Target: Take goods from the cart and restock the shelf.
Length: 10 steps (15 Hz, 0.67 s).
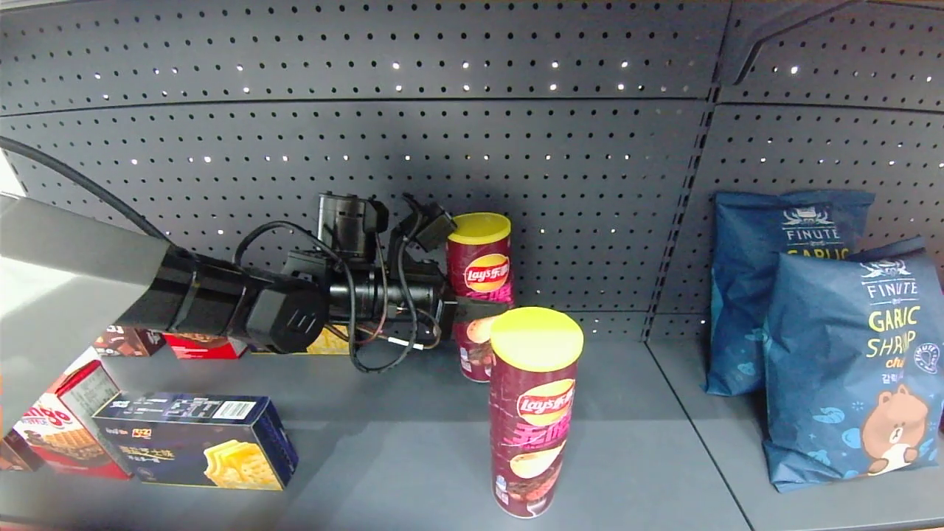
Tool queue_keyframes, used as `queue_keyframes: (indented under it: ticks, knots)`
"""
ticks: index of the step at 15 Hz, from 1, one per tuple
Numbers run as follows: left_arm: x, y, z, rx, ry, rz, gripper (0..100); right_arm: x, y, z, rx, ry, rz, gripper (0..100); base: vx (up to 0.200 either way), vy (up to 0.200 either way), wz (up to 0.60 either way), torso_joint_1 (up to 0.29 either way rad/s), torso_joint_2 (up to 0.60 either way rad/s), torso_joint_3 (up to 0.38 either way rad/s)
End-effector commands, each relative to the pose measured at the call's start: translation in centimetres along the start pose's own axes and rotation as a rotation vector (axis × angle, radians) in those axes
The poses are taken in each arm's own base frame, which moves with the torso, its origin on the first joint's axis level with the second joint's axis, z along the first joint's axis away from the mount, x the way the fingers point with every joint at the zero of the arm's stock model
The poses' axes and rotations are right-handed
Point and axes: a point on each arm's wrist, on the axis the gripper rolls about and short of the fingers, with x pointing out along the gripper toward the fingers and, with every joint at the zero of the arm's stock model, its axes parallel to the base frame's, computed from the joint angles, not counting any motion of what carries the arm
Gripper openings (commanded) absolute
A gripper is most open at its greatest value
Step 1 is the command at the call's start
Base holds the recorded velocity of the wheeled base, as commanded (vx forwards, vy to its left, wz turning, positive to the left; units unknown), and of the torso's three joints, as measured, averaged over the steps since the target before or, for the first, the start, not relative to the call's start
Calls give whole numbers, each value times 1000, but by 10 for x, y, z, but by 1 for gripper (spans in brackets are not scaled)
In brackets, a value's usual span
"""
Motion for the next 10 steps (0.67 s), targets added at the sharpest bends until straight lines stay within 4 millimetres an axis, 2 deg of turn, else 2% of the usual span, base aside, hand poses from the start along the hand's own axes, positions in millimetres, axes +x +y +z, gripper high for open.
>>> queue_keyframes:
  ticks: [1,6,10]
  knots:
    - [8,5,-4,-2,4,-4,0,0,0,0,0,1,0,100,0,0,0,0,0,0]
    - [20,12,-5,9,-3,-9,0,0,0,0,0,1,0,100,0,0,0,0,0,0]
    - [29,15,-16,0,12,-18,0,0,0,0,0,1,0,100,0,0,0,0,0,0]
